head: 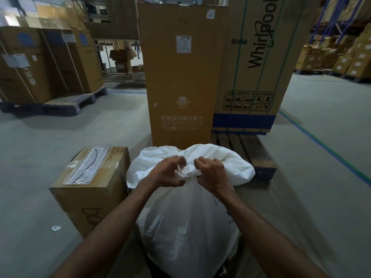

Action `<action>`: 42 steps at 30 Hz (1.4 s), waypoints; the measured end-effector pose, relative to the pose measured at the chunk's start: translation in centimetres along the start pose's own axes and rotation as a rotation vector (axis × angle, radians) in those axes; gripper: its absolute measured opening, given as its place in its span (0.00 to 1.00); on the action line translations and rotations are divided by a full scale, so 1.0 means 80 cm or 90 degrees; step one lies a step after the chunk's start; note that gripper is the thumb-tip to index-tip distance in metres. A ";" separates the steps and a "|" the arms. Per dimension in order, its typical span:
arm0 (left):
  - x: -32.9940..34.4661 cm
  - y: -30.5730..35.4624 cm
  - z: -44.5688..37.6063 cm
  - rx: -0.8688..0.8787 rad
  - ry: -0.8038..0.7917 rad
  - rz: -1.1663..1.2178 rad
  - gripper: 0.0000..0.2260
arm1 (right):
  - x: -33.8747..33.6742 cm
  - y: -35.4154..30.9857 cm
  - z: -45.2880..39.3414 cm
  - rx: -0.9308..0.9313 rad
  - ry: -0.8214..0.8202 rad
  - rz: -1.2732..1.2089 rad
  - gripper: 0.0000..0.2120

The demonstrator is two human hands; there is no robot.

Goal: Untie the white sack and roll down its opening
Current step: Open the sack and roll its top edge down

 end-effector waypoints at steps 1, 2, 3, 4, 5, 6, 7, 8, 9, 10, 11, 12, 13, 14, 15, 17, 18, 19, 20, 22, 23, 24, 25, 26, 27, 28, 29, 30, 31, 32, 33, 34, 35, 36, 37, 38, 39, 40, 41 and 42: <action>0.004 -0.008 0.004 -0.004 -0.028 -0.046 0.17 | 0.001 -0.004 0.002 0.003 0.008 0.008 0.13; 0.004 -0.013 0.007 -0.005 -0.035 -0.075 0.13 | 0.004 -0.007 0.002 0.010 0.001 0.004 0.13; 0.003 -0.016 0.009 0.002 -0.020 -0.089 0.12 | 0.005 -0.008 0.000 0.021 -0.019 -0.008 0.15; 0.000 -0.017 0.010 0.022 0.004 -0.102 0.12 | 0.008 -0.010 -0.003 0.031 -0.054 -0.017 0.17; -0.004 -0.012 0.010 0.056 0.024 -0.124 0.14 | 0.012 -0.012 -0.007 0.035 -0.104 -0.022 0.20; -0.006 -0.006 0.011 0.103 0.037 -0.162 0.15 | 0.017 -0.016 -0.010 0.031 -0.166 -0.030 0.26; -0.004 0.000 0.015 0.159 0.051 -0.213 0.15 | 0.023 -0.019 -0.012 0.025 -0.229 -0.051 0.32; -0.001 0.006 0.019 0.213 0.064 -0.264 0.14 | 0.029 -0.022 -0.012 0.026 -0.285 -0.080 0.37; 0.003 0.008 0.024 0.253 0.075 -0.303 0.13 | 0.034 -0.022 -0.013 0.039 -0.325 -0.110 0.40; 0.006 0.010 0.028 0.282 0.088 -0.335 0.10 | 0.038 -0.021 -0.014 0.055 -0.346 -0.136 0.41; 0.010 0.009 0.032 0.304 0.102 -0.358 0.09 | 0.041 -0.020 -0.014 0.072 -0.359 -0.162 0.41; 0.012 0.010 0.036 0.324 0.112 -0.370 0.08 | 0.045 -0.019 -0.015 0.093 -0.368 -0.191 0.40; 0.015 0.011 0.041 0.342 0.116 -0.378 0.08 | 0.049 -0.017 -0.015 0.117 -0.373 -0.223 0.39; 0.016 0.014 0.046 0.358 0.117 -0.384 0.09 | 0.052 -0.015 -0.015 0.140 -0.372 -0.246 0.38; 0.016 0.017 0.048 0.369 0.120 -0.385 0.09 | 0.054 -0.015 -0.016 0.150 -0.362 -0.254 0.36; 0.014 0.019 0.047 0.368 0.116 -0.374 0.11 | 0.051 -0.017 -0.022 0.144 -0.320 -0.252 0.29; 0.011 0.019 0.044 0.352 0.116 -0.353 0.13 | 0.047 -0.019 -0.026 0.135 -0.291 -0.254 0.24; 0.008 0.016 0.041 0.320 0.111 -0.319 0.16 | 0.041 -0.022 -0.029 0.122 -0.261 -0.255 0.19; 0.003 0.013 0.038 0.267 0.106 -0.286 0.19 | 0.036 -0.025 -0.030 0.106 -0.234 -0.247 0.17; -0.003 -0.007 0.041 0.087 0.097 -0.194 0.28 | 0.031 -0.028 -0.029 0.072 -0.188 -0.206 0.13; -0.010 -0.016 0.052 -0.024 0.138 -0.109 0.32 | 0.031 -0.028 -0.025 0.063 -0.164 -0.182 0.12; -0.016 -0.026 0.068 -0.137 0.231 0.012 0.34 | 0.030 -0.028 -0.020 0.059 -0.138 -0.163 0.12; -0.017 -0.039 0.091 -0.262 0.356 0.156 0.33 | 0.031 -0.030 -0.014 0.051 -0.115 -0.151 0.13; -0.006 -0.049 0.118 -0.416 0.463 0.321 0.31 | 0.031 -0.037 -0.008 0.030 -0.098 -0.139 0.13; 0.017 -0.055 0.141 -0.577 0.526 0.501 0.28 | 0.031 -0.049 -0.002 -0.003 -0.084 -0.122 0.14; 0.046 -0.057 0.152 -0.706 0.548 0.695 0.24 | 0.031 -0.062 0.004 -0.039 -0.068 -0.101 0.15; 0.067 -0.054 0.154 -0.780 0.557 0.876 0.22 | 0.030 -0.074 0.008 -0.070 -0.044 -0.078 0.15; 0.074 -0.046 0.151 -0.799 0.571 1.025 0.20 | 0.028 -0.083 0.014 -0.094 -0.010 -0.056 0.15; 0.075 -0.048 0.144 -0.796 0.602 1.118 0.19 | 0.027 -0.090 0.020 -0.111 0.029 -0.036 0.15; 0.070 -0.049 0.143 -0.791 0.649 1.167 0.19 | 0.025 -0.093 0.027 -0.121 0.069 -0.017 0.13; 0.063 -0.045 0.139 -0.786 0.669 1.192 0.18 | 0.024 -0.094 0.033 -0.126 0.099 0.001 0.12; 0.059 -0.044 0.135 -0.776 0.658 1.205 0.19 | 0.023 -0.096 0.039 -0.131 0.124 0.020 0.12; 0.055 -0.041 0.130 -0.765 0.617 1.190 0.19 | 0.024 -0.096 0.043 -0.134 0.136 0.035 0.13; 0.053 -0.040 0.127 -0.762 0.591 1.162 0.20 | 0.024 -0.096 0.045 -0.132 0.135 0.039 0.13; 0.054 -0.045 0.128 -0.765 0.593 1.156 0.20 | 0.024 -0.095 0.045 -0.122 0.124 0.029 0.13; 0.057 -0.048 0.126 -0.762 0.597 1.183 0.19 | 0.024 -0.091 0.043 -0.103 0.100 0.000 0.14; 0.061 -0.056 0.130 -0.779 0.601 1.163 0.18 | 0.026 -0.084 0.040 -0.069 0.058 -0.042 0.15; 0.065 -0.065 0.133 -0.779 0.610 1.152 0.17 | 0.029 -0.077 0.038 -0.026 0.004 -0.088 0.18; 0.070 -0.072 0.132 -0.759 0.623 1.164 0.17 | 0.036 -0.070 0.037 0.014 -0.063 -0.136 0.22; 0.065 -0.061 0.135 -0.733 0.630 1.180 0.18 | 0.044 -0.064 0.037 0.044 -0.133 -0.186 0.28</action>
Point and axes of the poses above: each hand's wrist, its own z-axis away from the middle knuckle, its own x-axis out of the palm, y = z × x, the point moved 8 cm from there along -z, towards the middle knuckle, and after that the axes turned 8 degrees about z, right-handed, at the moved point
